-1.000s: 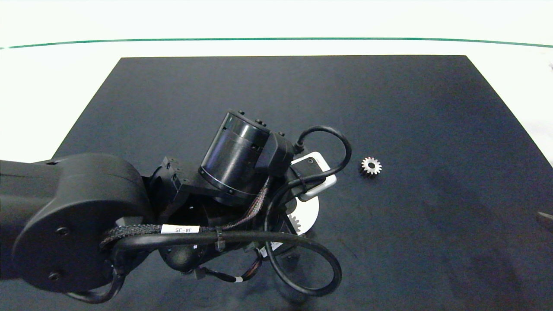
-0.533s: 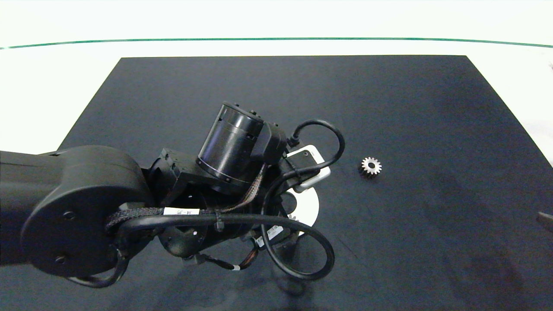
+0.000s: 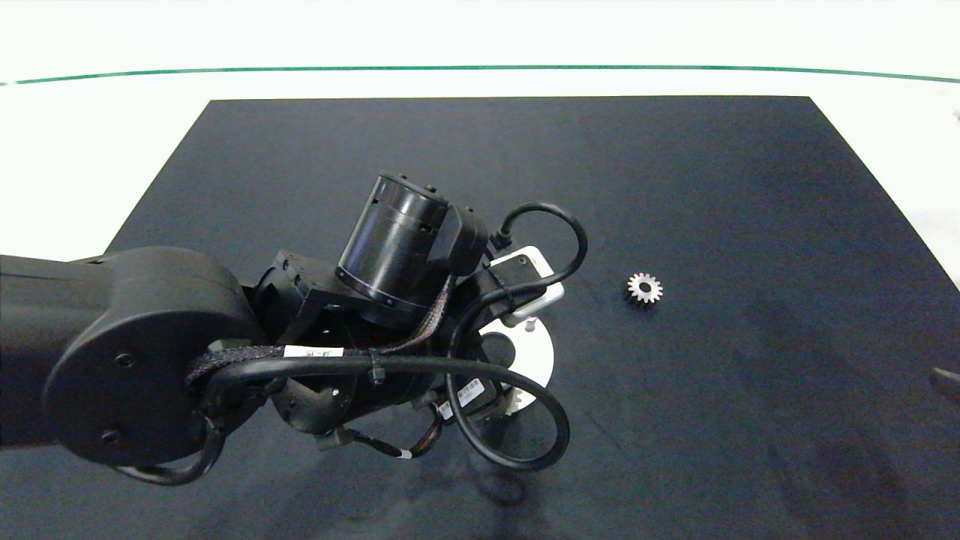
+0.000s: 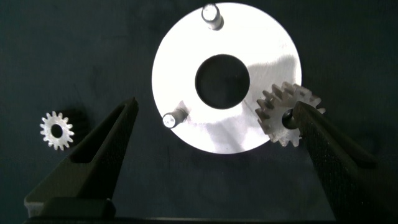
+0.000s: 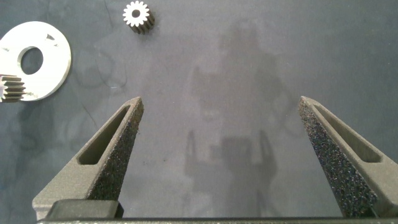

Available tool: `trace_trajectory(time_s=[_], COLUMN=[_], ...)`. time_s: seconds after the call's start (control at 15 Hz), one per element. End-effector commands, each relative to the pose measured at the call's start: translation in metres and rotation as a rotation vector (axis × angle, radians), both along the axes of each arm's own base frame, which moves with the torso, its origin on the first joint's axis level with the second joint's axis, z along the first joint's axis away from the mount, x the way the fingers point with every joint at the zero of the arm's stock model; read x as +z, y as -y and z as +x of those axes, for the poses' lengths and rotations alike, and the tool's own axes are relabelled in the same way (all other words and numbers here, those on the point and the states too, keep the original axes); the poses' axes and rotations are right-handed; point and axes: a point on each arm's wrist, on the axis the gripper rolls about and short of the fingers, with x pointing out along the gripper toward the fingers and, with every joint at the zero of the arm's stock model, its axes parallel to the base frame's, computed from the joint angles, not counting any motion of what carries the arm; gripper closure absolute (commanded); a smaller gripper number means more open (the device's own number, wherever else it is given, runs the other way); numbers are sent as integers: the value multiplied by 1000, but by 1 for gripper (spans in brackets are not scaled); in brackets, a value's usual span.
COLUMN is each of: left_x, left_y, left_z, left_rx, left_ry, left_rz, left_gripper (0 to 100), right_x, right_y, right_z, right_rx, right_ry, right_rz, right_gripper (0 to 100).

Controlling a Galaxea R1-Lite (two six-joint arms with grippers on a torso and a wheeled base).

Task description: Install three planetary gears onto the carrier pins

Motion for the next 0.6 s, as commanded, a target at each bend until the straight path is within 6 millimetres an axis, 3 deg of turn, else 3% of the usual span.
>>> trace_trajectory(time_s=[0.07, 0.6], left_x=[-8, -12], left_y=[2, 11], left_z=[0, 3], left_rx=[-3, -16], left_ry=[-15, -10], left_rz=[22, 14], left_gripper=[0, 0], right_x=[0, -1], right_y=[0, 0], right_z=[-1, -1], right_rx=[1, 7], right_ry=[3, -2], right_rz=[2, 4], right_gripper=[0, 0])
